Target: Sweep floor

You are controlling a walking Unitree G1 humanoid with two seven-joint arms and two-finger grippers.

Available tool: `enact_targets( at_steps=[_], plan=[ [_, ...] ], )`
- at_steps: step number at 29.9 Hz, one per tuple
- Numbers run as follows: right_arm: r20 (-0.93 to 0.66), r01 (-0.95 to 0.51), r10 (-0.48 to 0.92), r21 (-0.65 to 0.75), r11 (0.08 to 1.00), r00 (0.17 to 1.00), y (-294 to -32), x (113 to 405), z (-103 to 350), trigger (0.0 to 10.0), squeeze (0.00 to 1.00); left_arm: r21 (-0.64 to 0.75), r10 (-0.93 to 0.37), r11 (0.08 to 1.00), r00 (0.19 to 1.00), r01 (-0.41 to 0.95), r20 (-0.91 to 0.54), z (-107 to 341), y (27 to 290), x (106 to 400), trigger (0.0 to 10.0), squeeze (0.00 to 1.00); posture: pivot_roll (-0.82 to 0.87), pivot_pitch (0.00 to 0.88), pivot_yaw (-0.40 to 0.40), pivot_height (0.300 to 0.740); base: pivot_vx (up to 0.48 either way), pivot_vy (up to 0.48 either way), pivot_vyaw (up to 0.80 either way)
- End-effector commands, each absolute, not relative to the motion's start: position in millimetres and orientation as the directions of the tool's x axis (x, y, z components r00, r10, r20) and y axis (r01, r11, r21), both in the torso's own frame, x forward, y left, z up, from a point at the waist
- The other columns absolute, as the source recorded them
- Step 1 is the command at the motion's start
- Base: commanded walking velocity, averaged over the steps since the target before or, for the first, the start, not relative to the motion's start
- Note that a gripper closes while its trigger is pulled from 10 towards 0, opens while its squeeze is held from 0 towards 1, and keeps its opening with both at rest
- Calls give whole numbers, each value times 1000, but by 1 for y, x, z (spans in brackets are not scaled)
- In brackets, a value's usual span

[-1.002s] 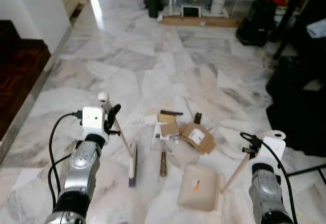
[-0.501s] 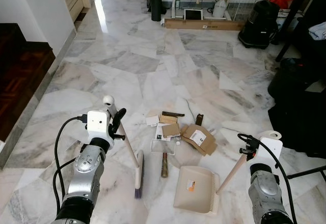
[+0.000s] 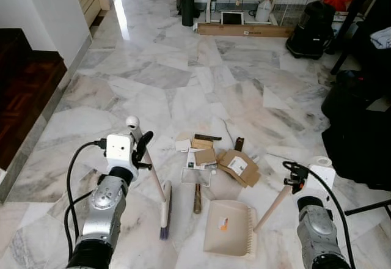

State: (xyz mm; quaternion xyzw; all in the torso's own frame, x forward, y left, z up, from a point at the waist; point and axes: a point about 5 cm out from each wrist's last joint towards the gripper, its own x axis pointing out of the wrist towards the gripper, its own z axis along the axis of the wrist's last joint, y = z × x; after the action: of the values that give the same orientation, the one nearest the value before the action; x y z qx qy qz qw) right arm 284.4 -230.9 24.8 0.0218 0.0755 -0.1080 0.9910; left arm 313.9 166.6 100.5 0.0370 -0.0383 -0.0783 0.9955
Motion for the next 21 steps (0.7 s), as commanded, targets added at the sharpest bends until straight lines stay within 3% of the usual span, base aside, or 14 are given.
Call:
enact_targets(
  at_steps=[1,13,21],
  plan=[
    [-100,212,-206,48,976,973,-229,290,34,10000,0,111,-169,981,981,158,97,107,166,317,10000,0,21,53,-25,740,0,0,0],
    [78,195,-190,-53,979,979,-225,299,61,10000,0,140,-174,977,981,161,85,106,176,318,10000,0,4,25,10,740,0,0,0],
    [73,178,-172,-76,981,982,-225,293,57,10000,0,141,-181,976,979,167,93,104,173,312,10000,0,-13,50,5,740,0,0,0]
  ],
)
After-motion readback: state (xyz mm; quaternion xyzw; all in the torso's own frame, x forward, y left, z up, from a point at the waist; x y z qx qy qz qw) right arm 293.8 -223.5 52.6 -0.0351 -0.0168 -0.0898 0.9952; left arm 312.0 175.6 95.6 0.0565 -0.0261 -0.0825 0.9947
